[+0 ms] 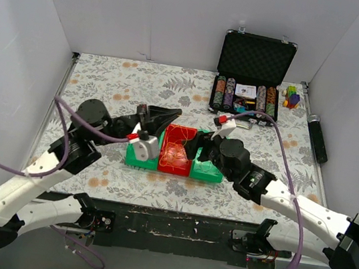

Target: Untangle the cables

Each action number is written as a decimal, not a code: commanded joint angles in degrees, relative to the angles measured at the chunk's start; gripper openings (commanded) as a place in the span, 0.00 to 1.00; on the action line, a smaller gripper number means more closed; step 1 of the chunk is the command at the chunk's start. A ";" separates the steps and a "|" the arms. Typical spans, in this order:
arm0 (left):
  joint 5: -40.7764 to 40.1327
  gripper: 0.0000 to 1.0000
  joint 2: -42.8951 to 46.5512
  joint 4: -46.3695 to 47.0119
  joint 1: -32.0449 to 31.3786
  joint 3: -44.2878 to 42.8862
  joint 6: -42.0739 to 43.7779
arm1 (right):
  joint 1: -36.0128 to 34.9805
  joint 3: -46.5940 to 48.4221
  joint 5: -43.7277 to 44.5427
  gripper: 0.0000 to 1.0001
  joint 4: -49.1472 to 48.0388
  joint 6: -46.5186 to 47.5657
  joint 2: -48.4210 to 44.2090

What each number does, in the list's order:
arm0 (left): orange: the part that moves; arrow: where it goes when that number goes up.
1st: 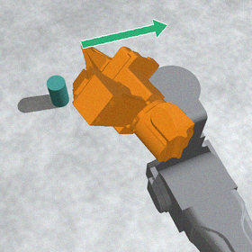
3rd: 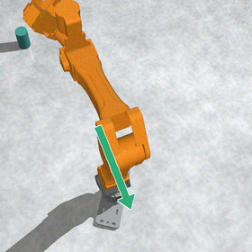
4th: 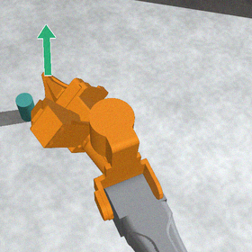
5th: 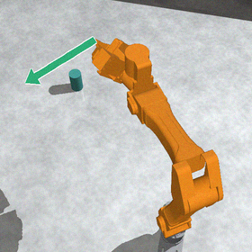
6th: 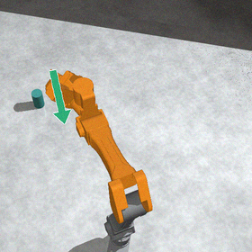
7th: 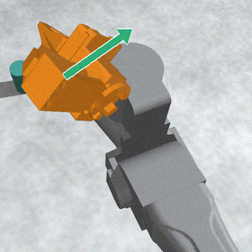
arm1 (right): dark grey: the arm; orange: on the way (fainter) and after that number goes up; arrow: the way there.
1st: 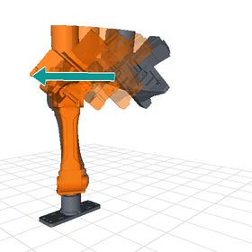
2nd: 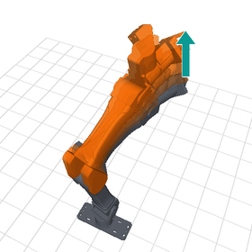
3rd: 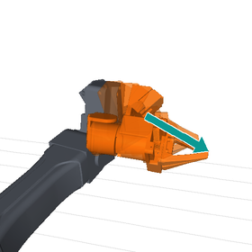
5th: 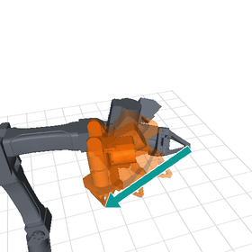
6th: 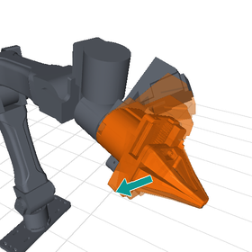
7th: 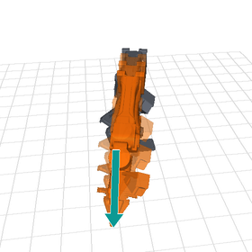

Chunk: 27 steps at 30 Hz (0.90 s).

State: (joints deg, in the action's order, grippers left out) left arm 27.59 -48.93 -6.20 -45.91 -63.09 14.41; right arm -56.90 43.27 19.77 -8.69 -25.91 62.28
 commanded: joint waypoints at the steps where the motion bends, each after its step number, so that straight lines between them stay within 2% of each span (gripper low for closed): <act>1: -3.51 0.00 -3.71 5.84 0.30 2.79 1.93 | 0.04 -3.27 5.18 0.77 1.56 -1.59 -5.84; 9: -10.00 0.00 -9.60 14.18 0.56 13.51 7.73 | -0.05 -6.35 14.85 0.77 8.60 -4.41 -16.92; 17: -12.74 0.00 -18.91 19.01 0.82 18.87 11.25 | 0.04 -6.70 20.04 0.76 15.80 -5.29 -22.81; 23: -15.46 0.00 -26.38 20.17 1.79 21.16 19.67 | 0.04 -7.76 21.01 0.76 18.62 -5.91 -26.68; 27: -15.64 0.00 -30.69 15.34 3.28 19.76 26.36 | 0.04 -8.55 21.80 0.76 19.76 -6.52 -28.70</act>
State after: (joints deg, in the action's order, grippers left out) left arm 13.45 -77.62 10.63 -44.21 -42.68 32.75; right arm -56.90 35.55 39.07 10.13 -31.35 35.48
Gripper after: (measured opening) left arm 0.013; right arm 0.761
